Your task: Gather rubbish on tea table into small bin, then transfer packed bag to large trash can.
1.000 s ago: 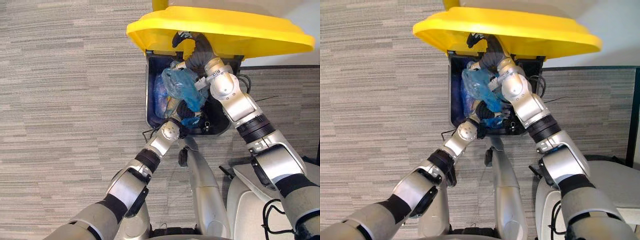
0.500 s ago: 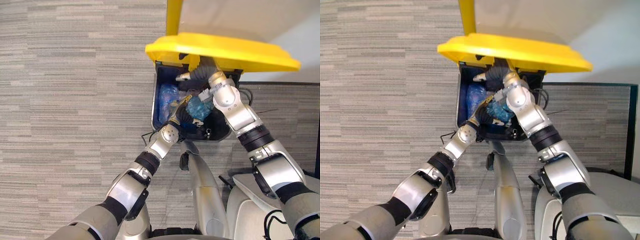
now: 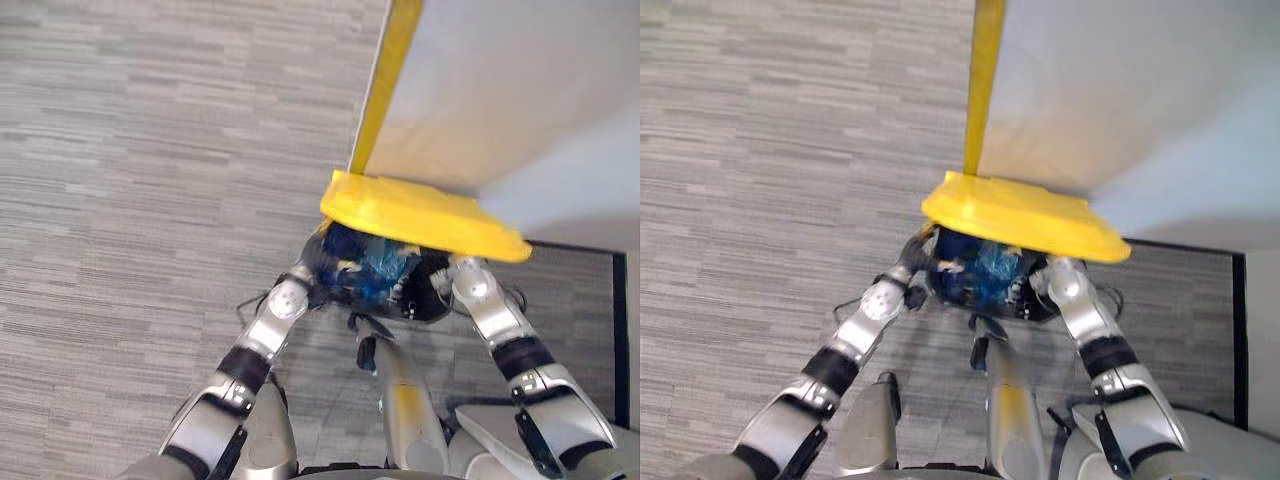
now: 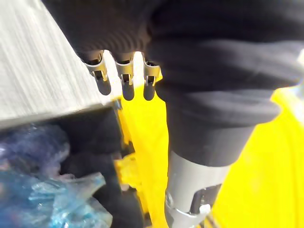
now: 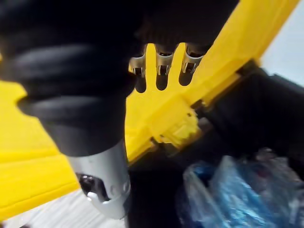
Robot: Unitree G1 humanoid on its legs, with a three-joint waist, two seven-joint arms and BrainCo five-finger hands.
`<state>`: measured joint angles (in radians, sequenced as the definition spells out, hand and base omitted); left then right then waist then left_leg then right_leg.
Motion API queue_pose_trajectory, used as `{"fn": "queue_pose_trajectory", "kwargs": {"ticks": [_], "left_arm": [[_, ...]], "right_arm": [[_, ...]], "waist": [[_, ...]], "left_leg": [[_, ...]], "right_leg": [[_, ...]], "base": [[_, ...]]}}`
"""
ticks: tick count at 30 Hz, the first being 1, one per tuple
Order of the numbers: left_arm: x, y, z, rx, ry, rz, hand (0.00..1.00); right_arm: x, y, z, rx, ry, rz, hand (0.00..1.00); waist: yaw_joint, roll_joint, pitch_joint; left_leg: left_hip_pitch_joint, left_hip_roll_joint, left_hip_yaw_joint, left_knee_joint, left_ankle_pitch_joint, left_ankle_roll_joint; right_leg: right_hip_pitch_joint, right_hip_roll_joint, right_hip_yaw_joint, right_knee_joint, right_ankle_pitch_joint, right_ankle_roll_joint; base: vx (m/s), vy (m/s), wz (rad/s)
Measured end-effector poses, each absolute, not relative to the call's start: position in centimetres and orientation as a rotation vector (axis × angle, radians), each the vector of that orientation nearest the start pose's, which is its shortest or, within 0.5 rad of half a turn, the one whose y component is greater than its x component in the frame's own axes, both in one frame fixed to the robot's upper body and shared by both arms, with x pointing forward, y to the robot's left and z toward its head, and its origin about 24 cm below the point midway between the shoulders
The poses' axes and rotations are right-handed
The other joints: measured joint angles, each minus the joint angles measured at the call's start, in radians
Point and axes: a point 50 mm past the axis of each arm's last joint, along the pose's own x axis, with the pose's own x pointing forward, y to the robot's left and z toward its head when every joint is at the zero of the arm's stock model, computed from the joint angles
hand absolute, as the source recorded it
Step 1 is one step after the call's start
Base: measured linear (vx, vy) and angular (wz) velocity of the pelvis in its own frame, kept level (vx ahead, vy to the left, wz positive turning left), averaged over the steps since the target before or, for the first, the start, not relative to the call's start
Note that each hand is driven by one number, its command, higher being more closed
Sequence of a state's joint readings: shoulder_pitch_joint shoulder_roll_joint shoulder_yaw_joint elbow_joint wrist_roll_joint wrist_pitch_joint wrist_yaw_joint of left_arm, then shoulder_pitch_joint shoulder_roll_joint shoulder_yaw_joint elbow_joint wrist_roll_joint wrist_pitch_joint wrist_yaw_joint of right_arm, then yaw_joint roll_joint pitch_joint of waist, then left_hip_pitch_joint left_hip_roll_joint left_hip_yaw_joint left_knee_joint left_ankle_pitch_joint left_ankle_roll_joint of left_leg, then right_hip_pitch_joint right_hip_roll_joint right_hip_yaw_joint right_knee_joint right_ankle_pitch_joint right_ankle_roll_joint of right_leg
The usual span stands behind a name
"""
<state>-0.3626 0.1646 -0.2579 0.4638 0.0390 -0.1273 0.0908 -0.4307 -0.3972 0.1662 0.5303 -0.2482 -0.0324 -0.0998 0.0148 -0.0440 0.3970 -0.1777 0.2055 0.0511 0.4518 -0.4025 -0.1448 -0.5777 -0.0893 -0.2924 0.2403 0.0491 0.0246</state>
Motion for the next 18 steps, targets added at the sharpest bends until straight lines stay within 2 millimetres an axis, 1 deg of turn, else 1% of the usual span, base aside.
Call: {"fn": "queue_pose_trajectory", "kwargs": {"ticks": [1, 3, 4, 5, 7, 8, 9, 10, 11, 14, 15, 16, 17, 18], "left_arm": [[30.9, 12.4, 3.3, 0.282, 0.003, -0.178, 0.0], [29.1, 15.9, 0.9, 0.252, 0.101, -0.074, 0.0], [28.6, 16.6, 0.4, 0.242, 0.123, -0.053, 0.0], [27.5, 17.8, -0.6, 0.226, 0.168, -0.02, 0.0], [26.1, 19.0, -2.0, 0.216, 0.224, 0.024, 0.0], [25.1, 19.9, -2.8, 0.21, 0.264, 0.054, 0.0], [24.3, 20.9, -3.9, 0.206, 0.317, 0.09, 0.0], [23.8, 21.4, -4.5, 0.203, 0.351, 0.11, 0.0], [22.9, 22.4, -5.6, 0.197, 0.411, 0.152, 0.0], [21.1, 24.1, -7.5, 0.195, 0.517, 0.23, 0.0], [20.4, 24.4, -8.2, 0.192, 0.559, 0.248, 0.0], [19.1, 24.9, -9.2, 0.19, 0.625, 0.271, 0.0], [18.7, 25.1, -9.6, 0.193, 0.649, 0.277, 0.0], [17.6, 25.2, -10.3, 0.192, 0.698, 0.285, 0.0]], "right_arm": [[32.7, -20.9, 5.0, -0.705, 0.071, 0.003, 0.0], [31.2, -21.8, 3.1, -0.692, 0.143, -0.014, 0.0], [30.9, -22.0, 2.6, -0.684, 0.157, -0.021, 0.0], [30.1, -22.2, 1.7, -0.664, 0.191, -0.031, 0.0], [29.1, -22.5, 0.4, -0.643, 0.237, -0.037, 0.0], [28.5, -22.4, -0.2, -0.627, 0.261, -0.03, 0.0], [28.1, -22.3, -0.8, -0.619, 0.282, -0.022, 0.0], [27.8, -22.3, -1.3, -0.615, 0.301, -0.019, 0.0], [27.2, -22.3, -2.3, -0.607, 0.342, -0.017, 0.0], [26.4, -22.8, -3.5, -0.576, 0.399, -0.04, 0.0], [26.2, -22.9, -3.7, -0.573, 0.411, -0.044, 0.0], [25.7, -23.2, -4.3, -0.563, 0.437, -0.051, 0.0], [25.4, -23.3, -4.5, -0.559, 0.447, -0.055, 0.0], [25.0, -23.5, -4.9, -0.548, 0.467, -0.066, 0.0]], "waist": [[0.0, 0.001, -0.006], [0.001, 0.003, -0.019], [0.001, 0.004, -0.023], [0.001, 0.008, -0.039], [0.001, 0.016, -0.064], [0.002, 0.019, -0.08], [0.001, 0.025, -0.091], [0.0, 0.025, -0.105], [-0.001, 0.025, -0.122], [-0.001, 0.026, -0.134], [-0.002, 0.026, -0.141], [-0.003, 0.023, -0.153], [-0.002, 0.022, -0.154], [-0.003, 0.021, -0.155]], "left_leg": [[0.006, 0.0, -0.005, -0.01, 0.005, -0.005], [0.045, 0.0, -0.016, -0.054, 0.027, -0.011], [0.057, 0.0, -0.016, -0.064, 0.033, -0.012], [0.072, 0.0, -0.019, -0.08, 0.037, -0.013], [0.092, -0.001, -0.019, -0.098, 0.041, -0.009], [0.106, -0.003, -0.019, -0.107, 0.043, -0.006], [0.127, -0.003, -0.02, -0.117, 0.047, -0.01], [0.133, -0.004, -0.02, -0.126, 0.051, -0.015], [0.15, -0.006, -0.021, -0.144, 0.059, -0.015], [0.188, -0.007, -0.022, -0.165, 0.064, -0.014], [0.193, -0.008, -0.021, -0.166, 0.064, -0.014], [0.202, -0.011, -0.021, -0.168, 0.064, -0.014], [0.211, -0.012, -0.02, -0.171, 0.064, -0.014], [0.23, -0.013, -0.018, -0.172, 0.063, -0.014]], "right_leg": [[0.004, -0.001, -0.004, 0.0, -0.001, 0.001], [0.032, -0.002, -0.015, 0.0, -0.011, 0.002], [0.04, -0.002, -0.016, 0.001, -0.016, 0.005], [0.049, -0.001, -0.021, 0.003, -0.02, 0.004], [0.064, -0.002, -0.026, 0.005, -0.026, 0.005], [0.073, -0.003, -0.026, 0.005, -0.028, 0.007], [0.088, -0.003, -0.026, 0.008, -0.033, 0.006], [0.088, -0.006, -0.026, 0.012, -0.038, 0.008], [0.097, -0.011, -0.03, 0.019, -0.046, 0.013], [0.125, -0.013, -0.032, 0.021, -0.052, 0.014], [0.128, -0.014, -0.031, 0.021, -0.053, 0.014], [0.136, -0.014, -0.029, 0.02, -0.053, 0.014], [0.142, -0.013, -0.027, 0.019, -0.053, 0.014], [0.158, -0.011, -0.023, 0.017, -0.053, 0.015]], "base": [[0.05, -0.033, 0.18], [0.05, -0.034, 0.13], [0.05, -0.027, 0.09], [0.05, -0.021, 0.08], [0.03, -0.011, 0.09], [0.0, 0.0, 0.0], [0.0, 0.0, 0.0], [0.0, 0.019, 0.06], [0.0, 0.009, 0.08], [-0.02, 0.003, 0.02], [-0.05, 0.007, -0.04], [-0.05, 0.008, -0.05], [-0.06, 0.014, -0.08], [-0.06, 0.015, -0.08]]}}
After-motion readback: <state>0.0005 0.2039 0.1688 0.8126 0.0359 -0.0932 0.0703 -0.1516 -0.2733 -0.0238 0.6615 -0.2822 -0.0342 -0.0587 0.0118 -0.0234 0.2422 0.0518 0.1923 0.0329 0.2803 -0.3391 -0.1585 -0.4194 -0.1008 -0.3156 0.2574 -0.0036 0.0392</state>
